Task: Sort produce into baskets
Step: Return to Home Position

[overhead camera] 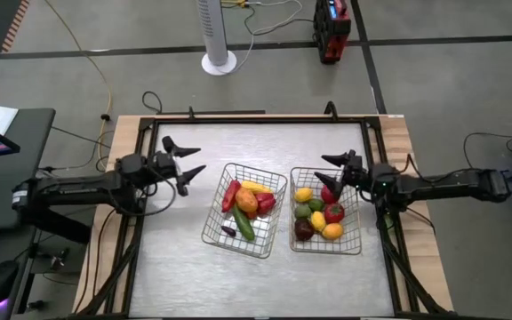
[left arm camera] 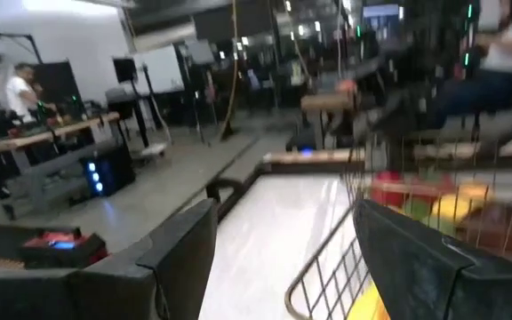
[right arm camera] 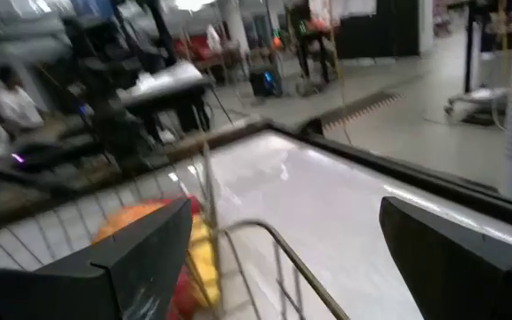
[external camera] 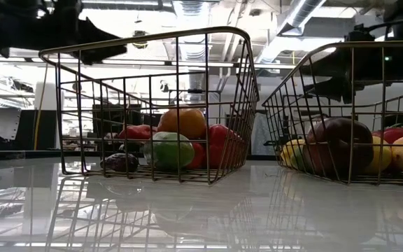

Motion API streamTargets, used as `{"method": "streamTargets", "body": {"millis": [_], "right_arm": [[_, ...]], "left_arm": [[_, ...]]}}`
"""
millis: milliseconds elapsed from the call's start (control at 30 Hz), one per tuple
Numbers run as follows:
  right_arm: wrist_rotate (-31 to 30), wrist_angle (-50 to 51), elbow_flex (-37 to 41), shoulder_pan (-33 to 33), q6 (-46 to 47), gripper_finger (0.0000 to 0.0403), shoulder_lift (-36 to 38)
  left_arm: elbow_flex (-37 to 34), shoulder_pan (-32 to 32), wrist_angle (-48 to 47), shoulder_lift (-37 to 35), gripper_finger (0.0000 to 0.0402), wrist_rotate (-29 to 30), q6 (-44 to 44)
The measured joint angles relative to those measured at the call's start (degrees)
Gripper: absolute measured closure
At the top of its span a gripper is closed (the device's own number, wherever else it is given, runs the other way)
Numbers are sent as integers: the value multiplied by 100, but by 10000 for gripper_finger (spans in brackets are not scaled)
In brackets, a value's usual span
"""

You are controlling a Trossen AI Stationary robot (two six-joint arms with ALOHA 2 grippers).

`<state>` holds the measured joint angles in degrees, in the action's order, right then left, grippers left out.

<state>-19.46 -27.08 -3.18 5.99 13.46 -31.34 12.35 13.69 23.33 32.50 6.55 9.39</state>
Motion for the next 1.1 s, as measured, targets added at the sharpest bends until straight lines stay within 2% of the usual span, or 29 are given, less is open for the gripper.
{"method": "streamTargets", "body": {"millis": [100, 200, 400, 567, 733, 833, 967, 1100], "right_arm": [[-18, -366, 159, -108, 10, 14, 102], [-22, -294, 246, -149, 9, 14, 313], [-33, -106, 249, -146, -177, 14, 1015], [-56, 334, 245, -146, -272, 14, 1632], [-153, 1155, 245, -148, 38, 14, 2187], [-245, 1717, 245, -148, 178, 14, 2504], [-774, 2248, 239, -146, 242, 14, 2894], [-995, 2299, 225, -135, 162, 14, 3124]], "left_arm": [[-138, 0, -11, -473, 149, 5, -282], [-317, 0, -46, -800, 149, 25, -500], [-399, 0, -156, -1079, 149, 56, -941], [-401, 0, -442, -1072, 149, 34, -1651], [-307, 0, -752, -1279, 149, 227, -1740], [-169, 0, -1031, -1662, 149, 438, -1743], [-161, 0, -1332, -2323, 149, 381, -1772], [-161, 0, -2014, -3046, 149, 389, -1824]]}}
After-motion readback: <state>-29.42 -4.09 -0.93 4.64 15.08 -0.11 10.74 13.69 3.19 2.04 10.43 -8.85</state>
